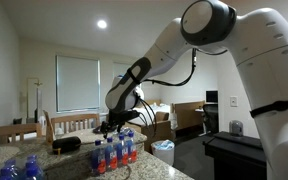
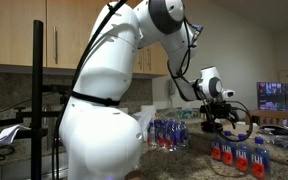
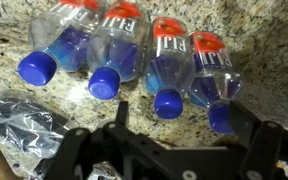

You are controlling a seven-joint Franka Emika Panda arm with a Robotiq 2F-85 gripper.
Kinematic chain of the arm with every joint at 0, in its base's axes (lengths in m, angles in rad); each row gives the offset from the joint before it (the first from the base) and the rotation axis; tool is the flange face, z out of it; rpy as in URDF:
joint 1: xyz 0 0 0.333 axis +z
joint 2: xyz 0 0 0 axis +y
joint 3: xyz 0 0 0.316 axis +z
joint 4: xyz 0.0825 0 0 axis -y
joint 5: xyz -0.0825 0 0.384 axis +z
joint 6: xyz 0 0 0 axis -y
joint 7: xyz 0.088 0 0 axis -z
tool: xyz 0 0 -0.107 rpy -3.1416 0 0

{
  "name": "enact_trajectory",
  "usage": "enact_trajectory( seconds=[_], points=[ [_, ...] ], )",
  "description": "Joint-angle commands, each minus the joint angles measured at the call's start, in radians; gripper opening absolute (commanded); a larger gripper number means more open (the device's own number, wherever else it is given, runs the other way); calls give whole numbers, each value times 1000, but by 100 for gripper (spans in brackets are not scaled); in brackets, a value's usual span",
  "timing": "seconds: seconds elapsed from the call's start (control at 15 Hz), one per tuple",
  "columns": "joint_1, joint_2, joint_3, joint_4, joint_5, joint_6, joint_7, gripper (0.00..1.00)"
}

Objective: Move the three water bottles on the right forward and arrange them in a line

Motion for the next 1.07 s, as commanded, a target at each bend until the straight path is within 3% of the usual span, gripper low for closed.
enact_trajectory(
  seconds=[0.0,0.33,1.0],
  points=[
    [-5,53,-2,55,21,3,2,100],
    [-22,118,39,150,84,-66,-71,100],
    [-7,185,3,289,58,-260,-19,100]
  ],
)
